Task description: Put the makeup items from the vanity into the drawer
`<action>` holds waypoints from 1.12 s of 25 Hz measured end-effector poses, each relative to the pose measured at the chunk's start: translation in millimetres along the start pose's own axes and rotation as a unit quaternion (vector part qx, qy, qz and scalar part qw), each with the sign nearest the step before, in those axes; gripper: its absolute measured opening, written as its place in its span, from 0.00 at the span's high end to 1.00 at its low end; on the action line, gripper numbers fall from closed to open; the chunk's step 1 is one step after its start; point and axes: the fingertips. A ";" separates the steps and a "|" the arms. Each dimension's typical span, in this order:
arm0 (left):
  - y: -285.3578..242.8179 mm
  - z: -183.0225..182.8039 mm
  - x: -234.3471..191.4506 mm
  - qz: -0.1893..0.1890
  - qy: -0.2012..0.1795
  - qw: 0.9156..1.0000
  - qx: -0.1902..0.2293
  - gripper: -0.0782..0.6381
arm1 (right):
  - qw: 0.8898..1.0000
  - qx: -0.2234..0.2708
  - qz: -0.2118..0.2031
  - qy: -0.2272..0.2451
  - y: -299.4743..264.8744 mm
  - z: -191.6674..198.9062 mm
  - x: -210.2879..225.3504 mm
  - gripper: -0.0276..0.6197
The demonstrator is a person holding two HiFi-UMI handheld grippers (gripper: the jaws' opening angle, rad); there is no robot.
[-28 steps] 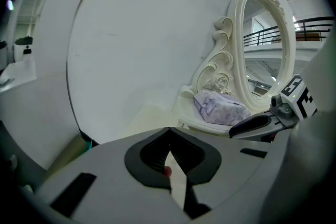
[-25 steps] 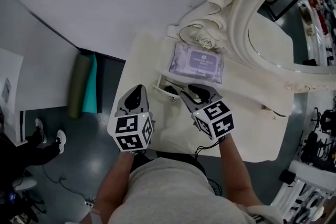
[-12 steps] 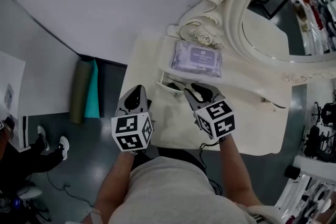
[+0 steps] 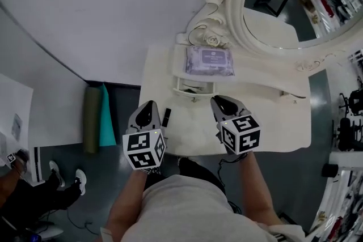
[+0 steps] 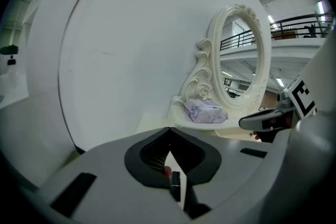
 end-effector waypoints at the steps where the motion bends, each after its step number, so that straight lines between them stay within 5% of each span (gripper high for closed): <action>1: 4.5 1.4 -0.6 0.005 -0.004 1.000 0.000 0.89 | 1.000 0.005 0.011 -0.009 6.1 1.7 -1.0 0.89; 13: 55.9 20.1 -1.8 0.069 -0.050 0.996 -0.007 0.89 | 0.978 0.076 0.112 -0.156 69.8 44.2 -44.3 0.93; 20: 77.1 36.6 2.7 0.101 -0.067 0.992 -0.026 0.88 | 0.966 0.081 0.175 -0.171 96.2 66.7 -68.0 0.93; 28: 84.1 28.4 11.2 0.092 -0.037 0.995 -0.006 0.88 | 0.971 0.087 0.162 -0.156 100.3 57.8 -76.2 0.93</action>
Point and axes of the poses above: the fingertips, and each gripper's own axes: y backward along the fingers, x to its right, z out of its underside, and after that the axes turned 5 degrees about z, right-handed
